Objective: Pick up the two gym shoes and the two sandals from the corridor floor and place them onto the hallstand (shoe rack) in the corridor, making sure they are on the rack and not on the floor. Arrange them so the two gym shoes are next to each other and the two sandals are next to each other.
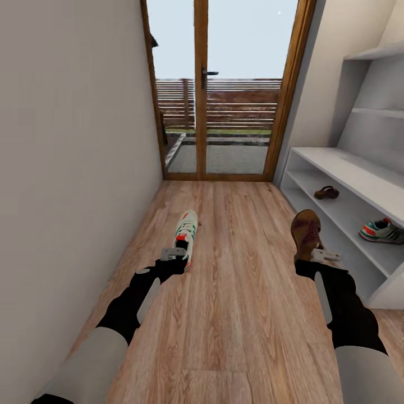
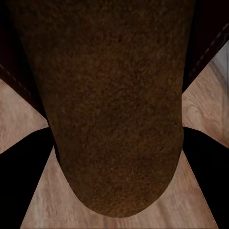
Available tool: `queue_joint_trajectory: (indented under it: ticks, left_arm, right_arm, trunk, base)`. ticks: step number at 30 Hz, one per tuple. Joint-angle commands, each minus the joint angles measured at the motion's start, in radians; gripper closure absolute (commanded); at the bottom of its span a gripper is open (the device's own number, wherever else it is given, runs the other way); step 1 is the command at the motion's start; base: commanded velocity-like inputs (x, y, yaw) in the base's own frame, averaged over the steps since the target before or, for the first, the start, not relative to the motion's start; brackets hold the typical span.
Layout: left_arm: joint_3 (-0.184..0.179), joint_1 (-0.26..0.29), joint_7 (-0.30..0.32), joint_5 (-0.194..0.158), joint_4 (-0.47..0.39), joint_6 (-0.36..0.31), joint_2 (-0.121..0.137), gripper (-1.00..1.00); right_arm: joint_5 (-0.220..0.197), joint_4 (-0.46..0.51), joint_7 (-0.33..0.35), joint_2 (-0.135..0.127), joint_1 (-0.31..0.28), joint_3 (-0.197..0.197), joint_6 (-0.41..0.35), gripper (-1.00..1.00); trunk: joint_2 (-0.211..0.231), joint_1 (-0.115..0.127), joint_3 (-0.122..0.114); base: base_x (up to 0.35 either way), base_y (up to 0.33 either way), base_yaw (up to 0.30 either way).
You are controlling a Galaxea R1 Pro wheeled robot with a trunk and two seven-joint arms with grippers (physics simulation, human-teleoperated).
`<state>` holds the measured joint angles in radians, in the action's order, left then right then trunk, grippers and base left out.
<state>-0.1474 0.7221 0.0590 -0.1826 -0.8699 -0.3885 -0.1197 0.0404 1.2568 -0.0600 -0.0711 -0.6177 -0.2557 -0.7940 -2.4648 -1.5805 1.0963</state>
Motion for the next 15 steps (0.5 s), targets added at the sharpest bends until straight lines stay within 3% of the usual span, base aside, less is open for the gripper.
queue_joint_trajectory:
  ticks: [1,9,15]
  left_arm:
    - [0.000,0.000,0.000,-0.008,-0.001,-0.006,0.000,1.00]
    - [0.000,0.000,0.000,-0.008,-0.001,-0.006,0.000,1.00]
    - [0.000,0.000,0.000,-0.008,-0.001,-0.006,0.000,1.00]
  right_arm:
    - [0.004,0.001,0.001,0.000,-0.001,0.001,-0.005,1.00]
    - [0.004,0.001,0.001,0.000,-0.001,0.001,-0.005,1.00]
    - [0.004,0.001,0.002,0.000,-0.001,0.001,-0.005,1.00]
  trunk:
    - [0.000,0.000,0.001]
    - [0.000,0.000,0.001]
    - [0.000,0.000,0.001]
  base:
    - [0.348,0.000,-0.265]
    - [0.348,0.000,-0.261]
    - [0.348,0.000,-0.063]
